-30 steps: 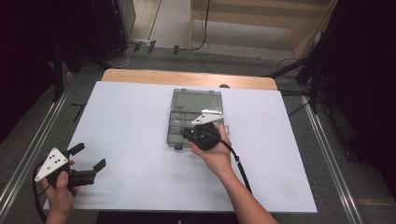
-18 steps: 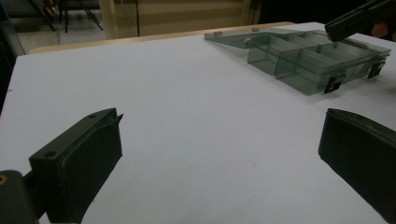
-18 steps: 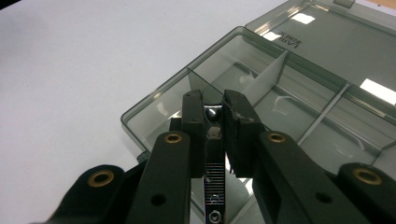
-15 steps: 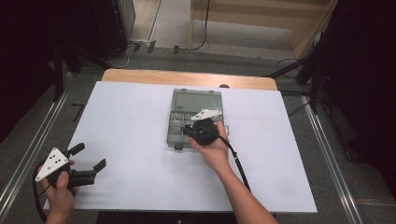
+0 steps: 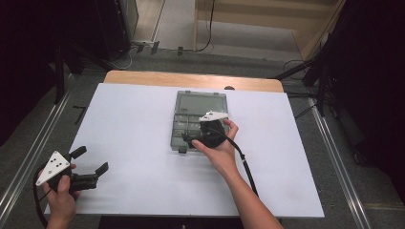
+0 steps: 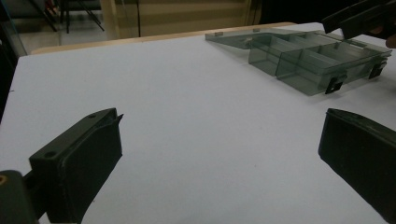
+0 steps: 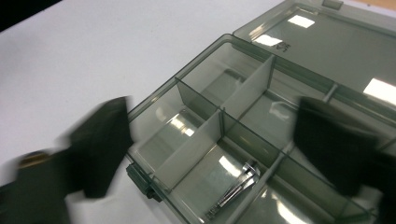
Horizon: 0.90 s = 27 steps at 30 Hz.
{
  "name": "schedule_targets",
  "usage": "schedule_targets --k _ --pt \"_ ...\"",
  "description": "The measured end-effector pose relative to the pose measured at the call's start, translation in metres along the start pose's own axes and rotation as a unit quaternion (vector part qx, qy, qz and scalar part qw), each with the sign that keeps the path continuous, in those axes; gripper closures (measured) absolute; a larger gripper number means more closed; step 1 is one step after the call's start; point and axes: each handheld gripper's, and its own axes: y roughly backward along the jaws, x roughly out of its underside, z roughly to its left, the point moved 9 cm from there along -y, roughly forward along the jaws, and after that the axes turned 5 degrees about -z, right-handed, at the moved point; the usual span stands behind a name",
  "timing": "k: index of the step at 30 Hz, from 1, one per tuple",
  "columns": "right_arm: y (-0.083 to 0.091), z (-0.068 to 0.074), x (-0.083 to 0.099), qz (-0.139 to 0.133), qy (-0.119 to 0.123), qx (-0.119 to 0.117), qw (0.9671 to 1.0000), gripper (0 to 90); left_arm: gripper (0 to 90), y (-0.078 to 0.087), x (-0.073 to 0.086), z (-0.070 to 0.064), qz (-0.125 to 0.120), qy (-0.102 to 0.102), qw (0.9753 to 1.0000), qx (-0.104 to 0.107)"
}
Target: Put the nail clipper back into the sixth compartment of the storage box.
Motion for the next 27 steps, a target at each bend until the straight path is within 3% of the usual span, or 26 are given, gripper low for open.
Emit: schedule_targets --k 4,13,27 --pt "0.012 0.0 0.004 -0.012 -0.009 -0.017 0.9997 0.0 0.0 0.0 0.0 0.0 0.0 0.001 1.0 0.0" --pt "0.039 -0.007 0.012 -0.041 -0.007 -0.01 0.9991 0.0 0.0 0.0 0.0 0.0 0.0 0.0 1.0 -0.001" --pt "0.067 -0.018 0.028 -0.057 -0.014 0.001 0.9983 0.0 0.0 0.0 0.0 0.0 0.001 -0.001 1.0 -0.001"
